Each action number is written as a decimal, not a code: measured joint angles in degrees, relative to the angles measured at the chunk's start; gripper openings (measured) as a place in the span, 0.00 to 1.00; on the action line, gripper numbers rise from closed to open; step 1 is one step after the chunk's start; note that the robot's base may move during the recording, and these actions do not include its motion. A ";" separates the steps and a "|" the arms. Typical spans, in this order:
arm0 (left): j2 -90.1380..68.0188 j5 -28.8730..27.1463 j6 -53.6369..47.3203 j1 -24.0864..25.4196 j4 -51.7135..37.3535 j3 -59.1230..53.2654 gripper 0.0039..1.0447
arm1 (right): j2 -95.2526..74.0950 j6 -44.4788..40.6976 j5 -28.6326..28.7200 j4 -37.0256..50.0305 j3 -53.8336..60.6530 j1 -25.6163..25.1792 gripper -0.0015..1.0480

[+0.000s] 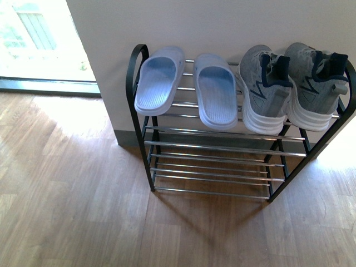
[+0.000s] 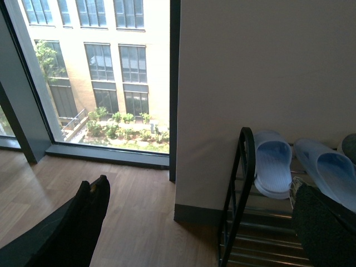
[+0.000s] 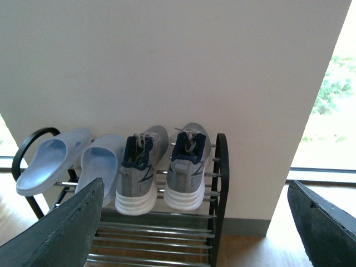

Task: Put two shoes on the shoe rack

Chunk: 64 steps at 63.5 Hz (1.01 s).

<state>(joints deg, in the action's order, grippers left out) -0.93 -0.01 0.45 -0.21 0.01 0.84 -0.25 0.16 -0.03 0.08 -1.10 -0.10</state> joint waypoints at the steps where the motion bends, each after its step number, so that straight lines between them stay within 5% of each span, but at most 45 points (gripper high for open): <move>1: 0.00 0.00 0.00 0.00 0.00 0.00 0.91 | 0.00 0.00 0.00 0.00 0.00 0.00 0.91; 64: 0.02 0.09 -0.02 0.02 0.00 0.00 0.91 | 0.02 -0.02 -0.07 0.00 0.00 0.00 0.91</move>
<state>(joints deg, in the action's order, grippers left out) -0.91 0.08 0.43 -0.19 0.01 0.84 -0.23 0.14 -0.10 0.08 -1.10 -0.10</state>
